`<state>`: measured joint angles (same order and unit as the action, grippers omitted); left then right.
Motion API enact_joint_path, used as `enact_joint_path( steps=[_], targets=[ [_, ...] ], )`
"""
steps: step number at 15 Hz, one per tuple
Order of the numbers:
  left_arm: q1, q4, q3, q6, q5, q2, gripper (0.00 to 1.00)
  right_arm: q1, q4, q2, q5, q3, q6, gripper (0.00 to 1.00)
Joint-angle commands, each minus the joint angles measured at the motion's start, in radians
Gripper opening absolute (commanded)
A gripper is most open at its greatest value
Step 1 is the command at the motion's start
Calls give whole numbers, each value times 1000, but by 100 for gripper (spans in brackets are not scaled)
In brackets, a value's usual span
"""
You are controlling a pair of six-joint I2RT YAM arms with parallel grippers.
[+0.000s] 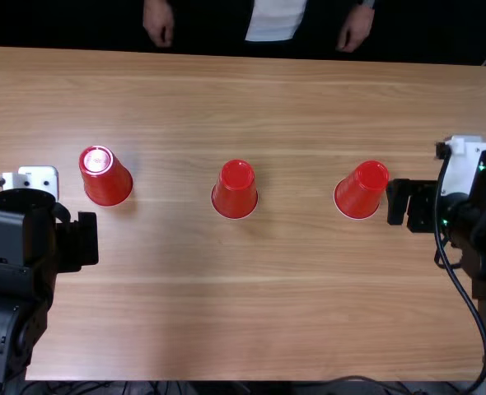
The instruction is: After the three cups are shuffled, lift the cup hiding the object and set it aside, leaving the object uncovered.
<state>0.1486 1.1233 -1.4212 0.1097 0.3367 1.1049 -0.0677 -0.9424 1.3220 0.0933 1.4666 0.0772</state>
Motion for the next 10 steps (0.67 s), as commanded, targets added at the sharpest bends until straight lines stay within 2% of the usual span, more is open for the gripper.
enact_joint_path(
  steps=[1,4,6,10],
  targets=[
    [-12,0,-39,17,2,1,100,8,28,45,1,35,4,100],
    [-14,5,-39,17,0,-4,100,39,54,131,1,35,-4,100],
    [-14,9,-38,17,-13,-7,100,43,56,180,1,35,-7,100],
    [-12,9,-31,21,-15,-7,100,43,56,276,1,35,-11,100]
  ],
)
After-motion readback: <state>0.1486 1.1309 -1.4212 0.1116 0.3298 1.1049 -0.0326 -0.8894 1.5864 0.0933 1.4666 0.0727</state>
